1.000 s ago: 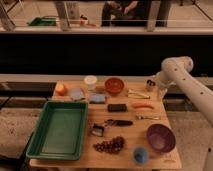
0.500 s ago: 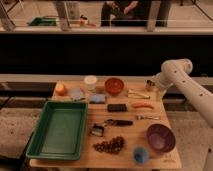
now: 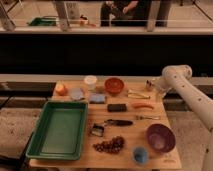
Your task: Stack cups on top of each other
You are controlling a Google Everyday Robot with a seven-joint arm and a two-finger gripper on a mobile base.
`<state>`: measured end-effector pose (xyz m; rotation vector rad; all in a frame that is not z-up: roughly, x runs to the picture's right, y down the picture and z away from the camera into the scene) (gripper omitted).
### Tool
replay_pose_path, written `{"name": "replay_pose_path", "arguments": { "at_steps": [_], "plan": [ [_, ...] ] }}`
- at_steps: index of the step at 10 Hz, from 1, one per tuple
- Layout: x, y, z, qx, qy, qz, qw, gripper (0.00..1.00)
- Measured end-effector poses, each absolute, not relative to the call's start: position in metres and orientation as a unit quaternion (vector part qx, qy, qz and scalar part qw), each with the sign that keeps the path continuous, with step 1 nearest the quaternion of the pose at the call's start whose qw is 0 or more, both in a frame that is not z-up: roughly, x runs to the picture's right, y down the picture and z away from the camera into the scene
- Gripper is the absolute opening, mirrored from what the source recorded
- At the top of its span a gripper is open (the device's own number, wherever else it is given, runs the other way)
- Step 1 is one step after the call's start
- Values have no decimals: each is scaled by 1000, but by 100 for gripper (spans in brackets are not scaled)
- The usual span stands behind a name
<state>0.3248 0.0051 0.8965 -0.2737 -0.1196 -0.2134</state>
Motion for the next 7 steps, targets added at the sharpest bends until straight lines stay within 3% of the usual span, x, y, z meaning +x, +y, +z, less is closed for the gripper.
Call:
{"name": "replay_pose_path", "arguments": {
  "at_steps": [7],
  "plan": [
    [332, -4, 931, -102, -46, -97, 989, 80]
  ]
}}
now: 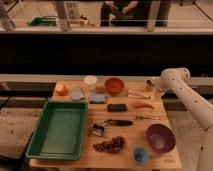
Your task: Stack cups on top of each other
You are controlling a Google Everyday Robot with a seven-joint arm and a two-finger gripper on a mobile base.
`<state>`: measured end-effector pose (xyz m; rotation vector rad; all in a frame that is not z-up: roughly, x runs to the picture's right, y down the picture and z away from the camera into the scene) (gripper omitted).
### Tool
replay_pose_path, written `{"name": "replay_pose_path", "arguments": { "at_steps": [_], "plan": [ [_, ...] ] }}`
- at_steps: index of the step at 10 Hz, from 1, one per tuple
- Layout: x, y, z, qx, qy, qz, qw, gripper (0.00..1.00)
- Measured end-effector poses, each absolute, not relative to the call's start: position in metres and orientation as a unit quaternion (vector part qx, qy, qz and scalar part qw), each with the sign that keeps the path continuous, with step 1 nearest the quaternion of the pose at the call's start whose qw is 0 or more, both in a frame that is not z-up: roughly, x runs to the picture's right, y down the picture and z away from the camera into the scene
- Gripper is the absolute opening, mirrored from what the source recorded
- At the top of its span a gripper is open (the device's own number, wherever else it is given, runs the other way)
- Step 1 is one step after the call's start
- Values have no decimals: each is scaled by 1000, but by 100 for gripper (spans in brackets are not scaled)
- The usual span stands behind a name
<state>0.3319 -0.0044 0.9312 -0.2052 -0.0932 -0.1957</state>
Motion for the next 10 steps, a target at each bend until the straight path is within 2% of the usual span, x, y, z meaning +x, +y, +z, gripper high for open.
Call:
{"name": "replay_pose_path", "arguments": {
  "at_steps": [10],
  "plan": [
    [355, -10, 973, -95, -30, -68, 993, 80]
  ]
}}
